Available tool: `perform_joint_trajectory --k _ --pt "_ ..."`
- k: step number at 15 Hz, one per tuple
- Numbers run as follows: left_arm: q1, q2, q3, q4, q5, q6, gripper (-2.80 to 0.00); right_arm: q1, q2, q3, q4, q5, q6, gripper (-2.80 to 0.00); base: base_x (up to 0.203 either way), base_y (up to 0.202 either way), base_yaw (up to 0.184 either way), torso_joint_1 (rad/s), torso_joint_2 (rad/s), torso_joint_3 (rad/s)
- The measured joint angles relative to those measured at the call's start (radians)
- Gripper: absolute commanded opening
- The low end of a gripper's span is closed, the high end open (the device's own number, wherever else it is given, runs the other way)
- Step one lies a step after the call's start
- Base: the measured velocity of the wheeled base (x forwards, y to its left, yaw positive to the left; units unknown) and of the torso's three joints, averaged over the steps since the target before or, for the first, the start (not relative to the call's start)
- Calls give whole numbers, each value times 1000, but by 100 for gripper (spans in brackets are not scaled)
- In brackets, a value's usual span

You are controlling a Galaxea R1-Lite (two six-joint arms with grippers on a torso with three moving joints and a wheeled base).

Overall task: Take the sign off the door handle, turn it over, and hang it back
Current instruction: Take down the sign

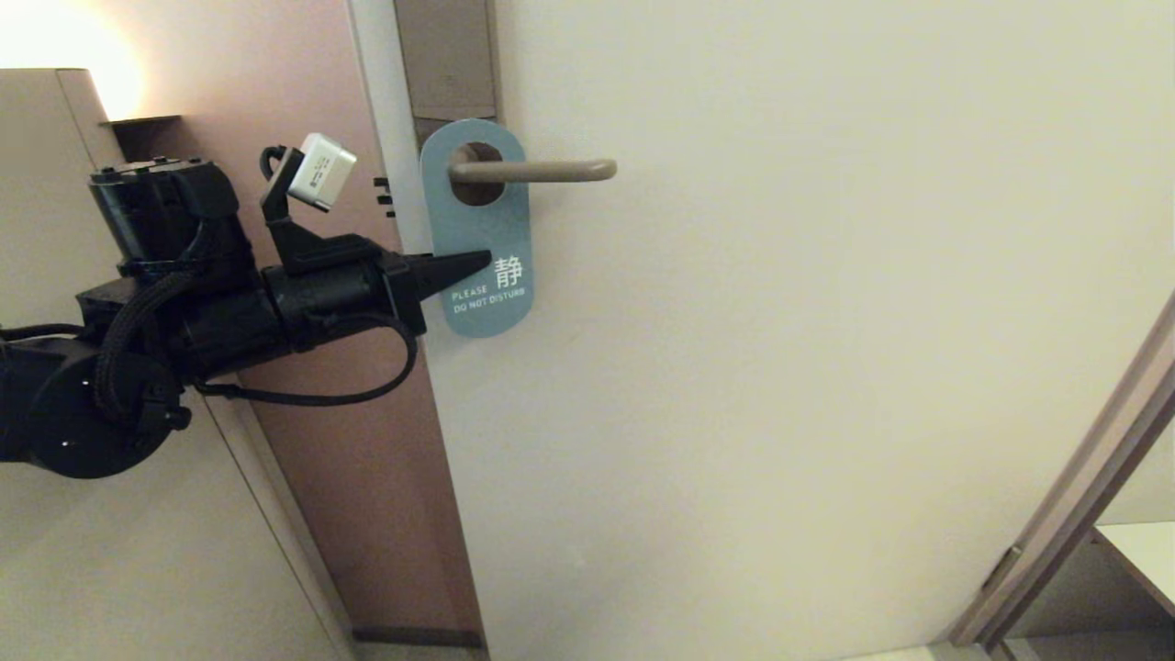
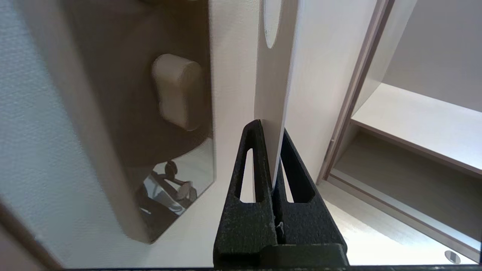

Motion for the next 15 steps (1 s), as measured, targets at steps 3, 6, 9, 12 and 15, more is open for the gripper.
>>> perform_joint_trajectory --k 3,6,9,12,15 --pt "-19 0 2 0 32 12 -280 0 0 0 0 0 0 -280 0 0 0 0 0 0" --pt "-37 -2 2 0 62 41 -280 0 0 0 0 0 0 -280 0 0 0 0 0 0" --pt "-53 -8 2 0 72 44 -280 0 0 0 0 0 0 -280 0 0 0 0 0 0" --pt "-63 -15 -2 0 94 46 -280 0 0 0 0 0 0 -280 0 0 0 0 0 0" --pt "-68 -20 -13 7 110 46 -280 0 0 0 0 1 0 -280 0 0 0 0 0 0"
